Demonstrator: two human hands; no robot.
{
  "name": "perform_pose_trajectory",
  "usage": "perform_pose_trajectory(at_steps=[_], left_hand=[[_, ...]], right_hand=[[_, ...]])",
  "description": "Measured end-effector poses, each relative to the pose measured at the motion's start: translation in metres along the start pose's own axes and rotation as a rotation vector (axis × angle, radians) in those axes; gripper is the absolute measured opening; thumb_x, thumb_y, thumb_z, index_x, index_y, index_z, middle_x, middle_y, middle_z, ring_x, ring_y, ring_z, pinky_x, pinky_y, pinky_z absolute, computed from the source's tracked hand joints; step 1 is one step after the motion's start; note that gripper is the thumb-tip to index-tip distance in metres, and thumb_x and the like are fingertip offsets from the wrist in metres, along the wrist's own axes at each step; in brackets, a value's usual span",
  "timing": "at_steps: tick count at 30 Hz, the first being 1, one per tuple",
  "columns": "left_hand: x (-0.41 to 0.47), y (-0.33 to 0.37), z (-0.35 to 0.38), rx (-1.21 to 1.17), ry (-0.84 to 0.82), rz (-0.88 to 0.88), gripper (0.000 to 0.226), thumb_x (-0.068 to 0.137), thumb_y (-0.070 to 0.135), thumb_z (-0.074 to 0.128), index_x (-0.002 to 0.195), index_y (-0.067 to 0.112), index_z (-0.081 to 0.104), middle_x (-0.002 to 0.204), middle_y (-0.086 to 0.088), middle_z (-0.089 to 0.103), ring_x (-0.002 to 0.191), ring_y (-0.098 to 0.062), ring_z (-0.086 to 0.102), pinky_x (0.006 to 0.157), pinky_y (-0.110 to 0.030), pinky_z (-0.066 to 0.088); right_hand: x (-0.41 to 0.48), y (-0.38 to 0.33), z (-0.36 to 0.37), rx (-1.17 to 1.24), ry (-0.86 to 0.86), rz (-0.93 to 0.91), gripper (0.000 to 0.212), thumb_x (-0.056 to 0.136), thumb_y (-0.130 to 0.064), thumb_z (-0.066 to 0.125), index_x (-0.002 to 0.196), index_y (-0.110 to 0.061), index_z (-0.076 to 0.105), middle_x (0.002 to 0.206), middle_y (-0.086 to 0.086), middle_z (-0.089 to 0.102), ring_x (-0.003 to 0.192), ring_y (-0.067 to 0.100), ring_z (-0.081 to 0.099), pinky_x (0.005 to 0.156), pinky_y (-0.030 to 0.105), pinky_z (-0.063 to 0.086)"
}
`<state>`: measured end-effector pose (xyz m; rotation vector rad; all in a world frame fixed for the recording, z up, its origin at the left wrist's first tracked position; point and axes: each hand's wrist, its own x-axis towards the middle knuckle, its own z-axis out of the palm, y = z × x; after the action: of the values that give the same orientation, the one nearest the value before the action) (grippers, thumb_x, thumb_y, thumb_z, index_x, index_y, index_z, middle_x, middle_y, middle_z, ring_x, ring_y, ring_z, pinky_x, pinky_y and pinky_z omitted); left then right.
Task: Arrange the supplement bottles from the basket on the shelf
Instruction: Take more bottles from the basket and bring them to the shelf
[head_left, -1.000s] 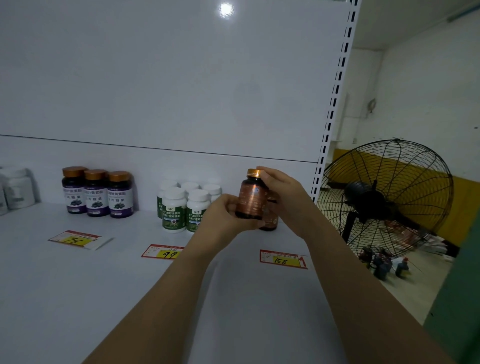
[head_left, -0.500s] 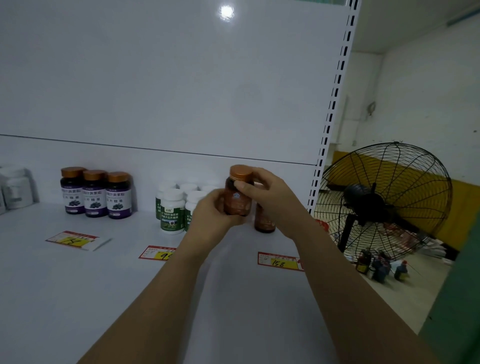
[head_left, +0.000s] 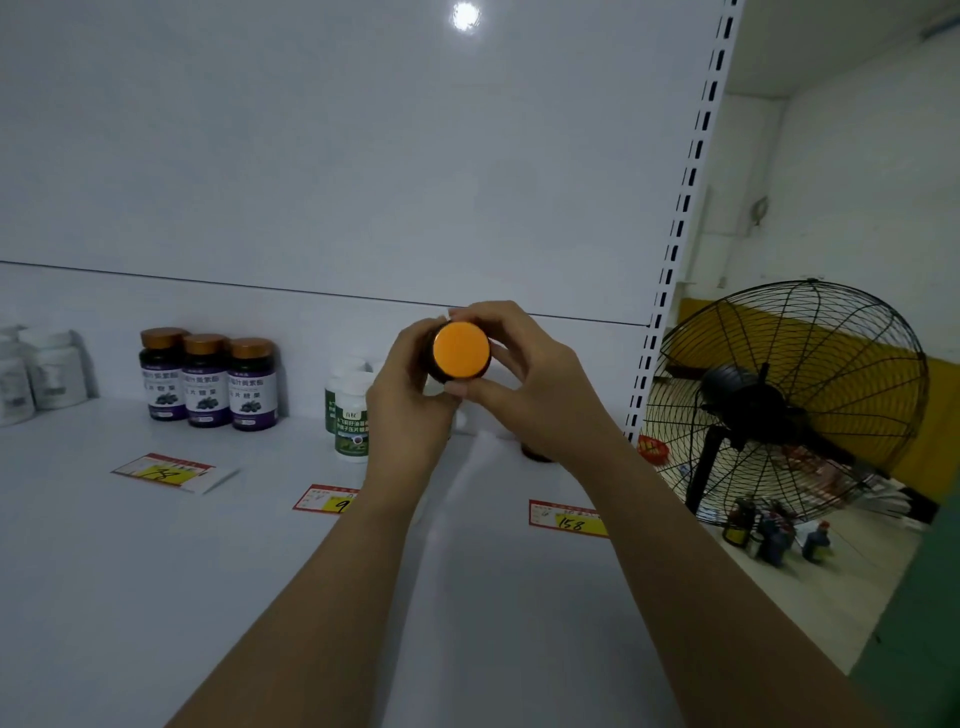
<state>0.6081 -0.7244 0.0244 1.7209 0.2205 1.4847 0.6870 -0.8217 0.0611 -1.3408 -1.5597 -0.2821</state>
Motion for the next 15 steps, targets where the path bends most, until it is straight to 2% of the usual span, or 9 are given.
perform_pose_trajectory(at_steps=[3, 6, 7, 9, 12, 15], left_hand=[[0.002, 0.002, 0.003, -0.037, -0.125, -0.097, 0.051, 0.076, 0.003, 0.074, 0.117, 0.027, 0.056, 0.108, 0.018, 0.063, 0.102, 0.006, 0.06, 0.081, -0.006, 0.046], [-0.001, 0.009, 0.005, -0.078, -0.263, -0.225, 0.045, 0.071, 0.009, 0.079, 0.11, 0.024, 0.061, 0.099, 0.014, 0.069, 0.091, 0.004, 0.065, 0.076, -0.007, 0.049], [-0.002, 0.013, 0.005, -0.082, -0.308, -0.273, 0.042, 0.07, 0.014, 0.081, 0.106, 0.023, 0.063, 0.094, 0.013, 0.071, 0.086, 0.004, 0.066, 0.074, -0.008, 0.05], [-0.003, 0.019, 0.005, -0.105, -0.392, -0.396, 0.039, 0.067, 0.028, 0.082, 0.102, 0.018, 0.067, 0.088, 0.006, 0.073, 0.083, -0.003, 0.069, 0.074, -0.014, 0.053], [-0.003, 0.023, 0.004, -0.161, -0.505, -0.622, 0.056, 0.065, 0.047, 0.075, 0.103, 0.006, 0.068, 0.085, -0.008, 0.075, 0.079, -0.019, 0.072, 0.075, -0.027, 0.056], [-0.005, 0.023, 0.001, -0.137, -0.625, -0.818, 0.056, 0.071, 0.058, 0.068, 0.101, 0.011, 0.07, 0.083, -0.01, 0.074, 0.071, -0.017, 0.07, 0.065, -0.024, 0.051]], right_hand=[[0.001, -0.001, -0.006, 0.062, 0.087, 0.097, 0.043, 0.084, -0.009, 0.067, 0.125, -0.014, 0.055, 0.12, -0.005, 0.061, 0.116, 0.009, 0.056, 0.102, 0.027, 0.045], [0.001, -0.002, -0.01, 0.051, 0.219, 0.24, 0.034, 0.089, -0.016, 0.064, 0.123, -0.018, 0.06, 0.111, -0.007, 0.066, 0.106, 0.005, 0.06, 0.093, 0.02, 0.049], [0.001, -0.001, -0.011, 0.033, 0.264, 0.302, 0.031, 0.089, -0.021, 0.064, 0.12, -0.019, 0.062, 0.107, -0.006, 0.067, 0.103, 0.007, 0.062, 0.09, 0.021, 0.051], [0.001, 0.006, -0.016, 0.045, 0.32, 0.499, 0.028, 0.088, -0.035, 0.064, 0.109, -0.018, 0.067, 0.101, -0.001, 0.069, 0.097, 0.014, 0.065, 0.088, 0.031, 0.054], [-0.003, 0.014, -0.028, 0.3, 0.189, 0.91, 0.047, 0.078, -0.05, 0.07, 0.095, -0.006, 0.07, 0.095, 0.013, 0.072, 0.09, 0.026, 0.069, 0.089, 0.045, 0.055], [-0.012, 0.012, -0.035, 0.491, 0.06, 1.13, 0.032, 0.081, -0.038, 0.072, 0.086, -0.007, 0.067, 0.086, 0.012, 0.065, 0.083, 0.024, 0.066, 0.085, 0.039, 0.056]])
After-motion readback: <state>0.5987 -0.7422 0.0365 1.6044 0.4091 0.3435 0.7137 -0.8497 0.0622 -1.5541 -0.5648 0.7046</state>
